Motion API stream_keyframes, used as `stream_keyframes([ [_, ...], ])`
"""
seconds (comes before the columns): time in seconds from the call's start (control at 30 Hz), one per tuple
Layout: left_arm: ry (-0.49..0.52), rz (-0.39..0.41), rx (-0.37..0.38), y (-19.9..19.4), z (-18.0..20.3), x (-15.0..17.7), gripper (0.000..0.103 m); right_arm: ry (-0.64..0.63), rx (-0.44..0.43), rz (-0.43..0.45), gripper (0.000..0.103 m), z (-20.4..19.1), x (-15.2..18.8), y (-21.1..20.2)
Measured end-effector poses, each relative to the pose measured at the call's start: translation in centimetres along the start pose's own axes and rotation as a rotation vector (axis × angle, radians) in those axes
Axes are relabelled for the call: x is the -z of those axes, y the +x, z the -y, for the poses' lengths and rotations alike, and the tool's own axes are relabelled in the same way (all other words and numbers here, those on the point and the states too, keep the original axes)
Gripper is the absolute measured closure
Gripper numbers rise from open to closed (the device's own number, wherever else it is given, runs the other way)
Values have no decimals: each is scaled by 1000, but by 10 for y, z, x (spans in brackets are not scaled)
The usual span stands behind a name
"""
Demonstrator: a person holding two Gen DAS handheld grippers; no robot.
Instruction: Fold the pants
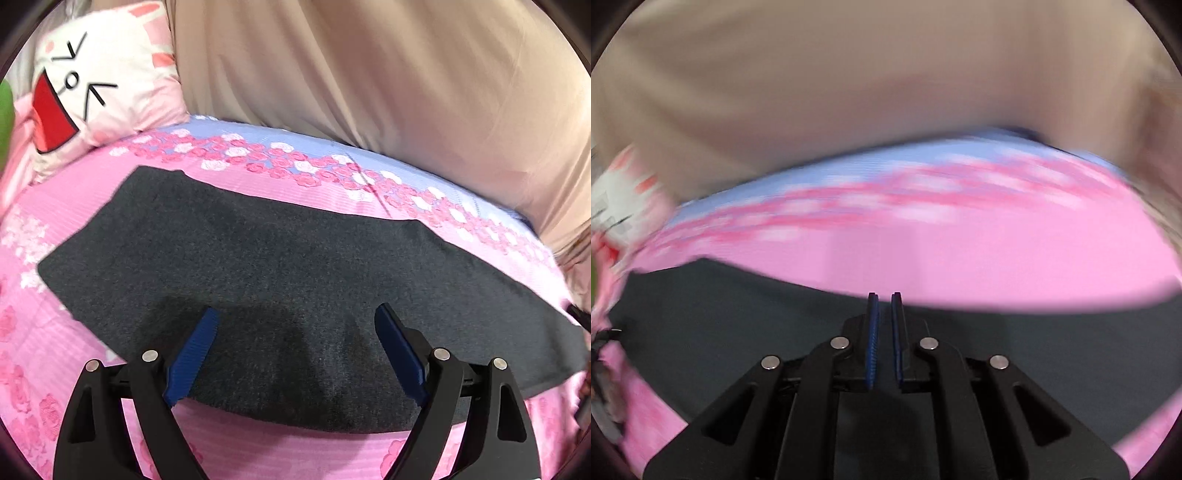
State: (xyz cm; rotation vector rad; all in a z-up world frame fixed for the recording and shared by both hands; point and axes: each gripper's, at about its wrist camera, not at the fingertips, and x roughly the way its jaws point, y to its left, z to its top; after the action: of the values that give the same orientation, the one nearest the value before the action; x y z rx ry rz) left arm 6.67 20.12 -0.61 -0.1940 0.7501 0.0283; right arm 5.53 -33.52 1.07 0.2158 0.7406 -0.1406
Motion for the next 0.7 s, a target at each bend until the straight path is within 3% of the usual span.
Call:
stream_keyframes([
  [0.1,-6,18,-54,-5,9,3,18,210,157,11,94,118,26,-35],
  [0.2,-107,-1,-11,-6,15,10,16,337,205,3,94,185,45,-56],
  [0.27,-109,13,-49,-9,22,13,16,392,223,-13,94,218,52,-61],
  [0.37,-88,13,-75,-8,27,15,16,431,201,-35,94,237,54,-56],
  [0.5,-116,20,-70,-8,22,15,16,381,171,-40,77,236,41,-44],
  [0.57,-129,26,-69,-9,19,16,16,345,138,-52,83,232,33,-34],
  [0.6,-134,32,-70,-11,18,16,16,338,120,-58,94,230,31,-33],
  [0.7,-146,43,-70,-13,17,16,16,282,159,2,97,222,22,-47],
])
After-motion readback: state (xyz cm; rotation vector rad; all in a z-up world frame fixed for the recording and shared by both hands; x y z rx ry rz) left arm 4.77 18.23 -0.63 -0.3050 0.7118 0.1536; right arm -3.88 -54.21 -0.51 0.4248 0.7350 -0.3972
